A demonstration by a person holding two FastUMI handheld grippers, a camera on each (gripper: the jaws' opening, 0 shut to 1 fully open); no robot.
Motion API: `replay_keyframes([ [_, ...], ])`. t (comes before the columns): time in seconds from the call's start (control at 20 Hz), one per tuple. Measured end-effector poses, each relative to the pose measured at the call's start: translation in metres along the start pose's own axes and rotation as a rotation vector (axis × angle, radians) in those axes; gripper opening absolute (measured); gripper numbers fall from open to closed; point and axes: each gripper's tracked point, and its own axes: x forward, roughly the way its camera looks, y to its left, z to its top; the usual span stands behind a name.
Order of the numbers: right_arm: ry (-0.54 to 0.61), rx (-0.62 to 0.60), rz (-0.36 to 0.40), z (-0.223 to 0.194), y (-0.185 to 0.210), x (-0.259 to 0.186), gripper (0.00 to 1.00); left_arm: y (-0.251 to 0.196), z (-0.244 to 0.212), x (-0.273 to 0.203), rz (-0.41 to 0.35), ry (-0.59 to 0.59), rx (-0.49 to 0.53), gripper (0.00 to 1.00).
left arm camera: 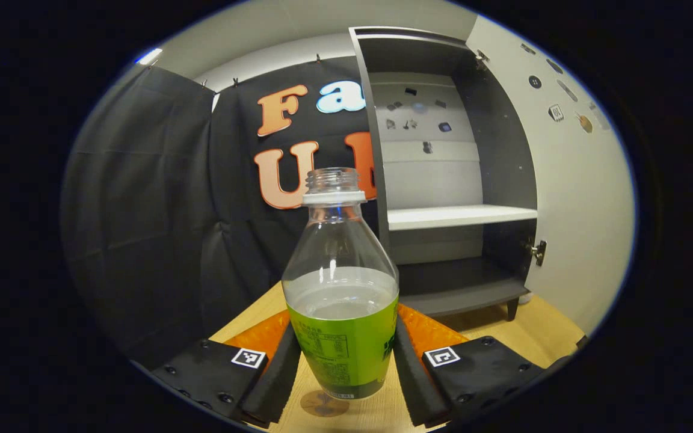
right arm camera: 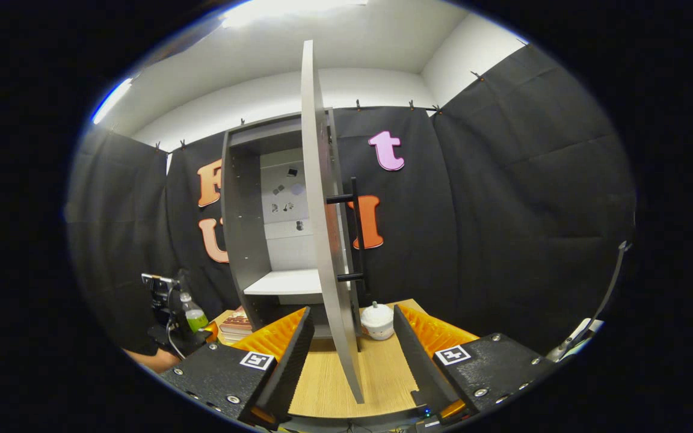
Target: Open the cabinet door with the right hand, grasp the bottle in the cabinet with the left hand and place it on the coaster, then close the cabinet door with the right hand.
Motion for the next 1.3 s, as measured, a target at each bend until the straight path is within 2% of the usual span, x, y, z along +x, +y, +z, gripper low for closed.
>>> replay_keyframes([
  [0.4,-0.012,0.004,-0.049,0.016,0.001,-0.008,0.82,0.011,-0.074,0.001,0.045,0.030,0.105,0.81],
  [0.5,-0.011,-0.015,-0.062,0.018,0.001,-0.009,0.82,0.014,-0.090,0.004,0.053,0.042,0.097,0.83],
  [0.8,0.012,-0.058,-0.067,0.020,0.010,-0.010,0.82,0.032,-0.117,0.009,0.109,0.057,0.077,0.81],
  [1.3,0.047,-0.043,-0.075,0.020,0.011,0.004,0.82,0.048,-0.146,0.026,0.154,0.090,-0.018,0.81],
])
